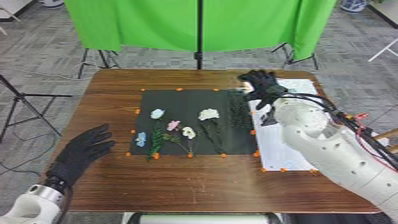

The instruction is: Arrange flowers

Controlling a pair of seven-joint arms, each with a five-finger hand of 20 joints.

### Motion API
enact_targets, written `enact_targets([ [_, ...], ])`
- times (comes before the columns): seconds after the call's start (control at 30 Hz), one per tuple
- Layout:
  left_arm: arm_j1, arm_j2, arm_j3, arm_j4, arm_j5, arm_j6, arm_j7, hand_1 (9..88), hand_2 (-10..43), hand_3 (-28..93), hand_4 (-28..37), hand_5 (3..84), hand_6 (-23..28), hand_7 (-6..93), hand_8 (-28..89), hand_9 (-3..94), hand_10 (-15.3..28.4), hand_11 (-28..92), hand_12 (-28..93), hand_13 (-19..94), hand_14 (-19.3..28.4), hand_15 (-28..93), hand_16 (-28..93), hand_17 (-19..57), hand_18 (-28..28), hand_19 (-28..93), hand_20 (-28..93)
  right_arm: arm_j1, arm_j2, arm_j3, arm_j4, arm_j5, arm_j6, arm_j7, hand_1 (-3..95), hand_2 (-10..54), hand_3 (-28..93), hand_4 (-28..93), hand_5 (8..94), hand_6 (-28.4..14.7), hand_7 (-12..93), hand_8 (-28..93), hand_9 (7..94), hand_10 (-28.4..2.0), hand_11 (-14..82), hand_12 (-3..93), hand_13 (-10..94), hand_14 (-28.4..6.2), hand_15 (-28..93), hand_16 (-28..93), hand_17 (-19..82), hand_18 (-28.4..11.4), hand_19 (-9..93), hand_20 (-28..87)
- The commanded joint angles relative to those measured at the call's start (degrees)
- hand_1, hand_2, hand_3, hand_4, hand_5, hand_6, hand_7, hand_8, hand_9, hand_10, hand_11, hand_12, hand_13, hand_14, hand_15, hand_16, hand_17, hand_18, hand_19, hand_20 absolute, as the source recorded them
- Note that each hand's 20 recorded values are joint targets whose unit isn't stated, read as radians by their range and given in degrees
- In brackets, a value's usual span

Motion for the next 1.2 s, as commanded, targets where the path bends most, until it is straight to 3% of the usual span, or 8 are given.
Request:
enact_targets([
  [0.03, 1.06, -0.49, -0.05, -0.04, 0.09, 0.40, 0.19, 24.9, 1.6, 70, -28.3, 30.7, 4.6, 19.1, -10, 27.1, 12.2, 21, 15, 21, 15.7, 38, -4, -9.3, 22.4, 54, -1, 5.62, 4.25, -2.90, 9.88, -1.35, 0.65, 4.89, 24.3, -5.6, 93, -20, 24.0, -3.7, 25, -16, 19.4, -9.6, 8.8, 24.2, 10, -14.1, 8, 26, -7, -24.6, 51, 9],
  [0.27, 1.14, -0.52, -0.10, -0.09, -0.04, 0.29, -0.13, 24.9, 1.5, 70, -28.3, 30.7, 4.7, 19.1, -10, 27.1, 12.2, 21, 15, 21, 15.7, 38, -4, -9.3, 22.4, 54, -1, 5.21, 4.07, -1.37, 13.05, 2.81, -4.82, 3.70, 25.5, -7.6, 93, -24, 23.1, -4.1, 25, -16, 19.2, -9.2, 8.2, 23.3, 20, -18.2, 2, 19, -1, -23.8, 52, 5],
  [0.4, 0.92, -0.67, -0.23, 0.00, 0.05, 0.43, -0.42, 24.9, 1.4, 70, -28.3, 30.7, 4.7, 19.2, -10, 27.1, 12.2, 21, 15, 21, 15.6, 38, -4, -9.3, 22.4, 54, -1, 5.71, 3.05, -0.64, 15.22, 5.61, -9.62, 1.30, 27.6, -9.2, 93, -27, 21.7, -4.3, 22, -16, 17.5, -12.1, 4.9, 20.3, 28, -13.7, 8, 17, 4, -21.6, 53, 6],
  [0.53, 0.69, -0.80, -0.31, -0.02, 0.22, 0.19, -0.63, 24.8, 1.4, 70, -28.3, 30.7, 4.7, 19.2, -10, 27.2, 12.3, 21, 15, 21, 15.7, 38, -4, -9.3, 22.4, 54, -1, 6.21, 2.46, -1.64, 16.63, 6.01, -9.28, 1.29, 30.2, -8.5, 93, -28, 21.9, -4.4, 20, -15, 18.3, -12.5, 4.5, 17.1, 38, -9.2, 18, 13, 8, -19.5, 54, 8],
  [0.63, 0.52, -0.91, -0.25, 0.08, 0.27, 0.20, -0.71, 24.9, 1.5, 70, -28.3, 30.8, 4.7, 19.1, -10, 27.1, 12.2, 21, 15, 21, 15.6, 38, -4, -9.3, 22.4, 54, -1, 5.35, 2.43, -1.06, 16.65, 7.20, -7.69, -0.65, 35.2, -8.0, 93, -28, 28.6, -1.4, 24, -18, 34.1, -11.9, 15.8, 13.8, 54, -4.9, 31, 12, 16, -16.1, 59, 8],
  [0.77, 0.53, -1.04, -0.27, 0.11, 0.23, 0.15, -0.93, 24.8, 1.4, 70, -28.3, 30.7, 4.7, 19.2, -10, 27.1, 12.2, 21, 15, 21, 15.6, 38, -4, -9.3, 22.4, 54, -1, 2.57, 4.04, -1.91, 14.28, 5.26, -0.49, -3.82, 46.4, -9.4, 84, -28, 44.2, 1.8, 24, -19, 52.4, -9.9, 30.9, 15.8, 70, 1.1, 34, 30, 27, -11.9, 65, 10],
  [0.9, 0.83, -1.04, -0.50, 0.02, 0.16, 0.21, -0.90, 24.8, 1.5, 70, -28.3, 30.8, 4.7, 19.1, -10, 27.2, 12.3, 21, 15, 21, 15.6, 38, -4, -9.3, 22.4, 54, -1, -1.58, 5.02, 0.34, 10.54, 2.34, -2.08, -7.22, 53.9, -9.2, 81, -28, 72.1, 1.6, 36, -12, 84.4, -4.6, 19.5, 41.0, 88, 1.7, 44, 28, 41, -8.8, 79, 15],
  [1.2, 0.49, -1.03, -0.16, 0.21, 0.10, 0.01, -0.96, 24.9, 1.5, 70, -28.3, 30.8, 4.6, 19.2, -10, 27.2, 12.2, 21, 15, 21, 15.6, 38, -4, -9.3, 22.4, 54, -1, -13.97, 5.16, 8.31, -5.01, 2.22, 3.30, -14.94, 53.7, -9.5, 84, -28, 77.2, 1.0, 36, -10, 89.1, -4.6, 18.0, 44.1, 91, 1.5, 45, 27, 41, -9.5, 85, 14],
])
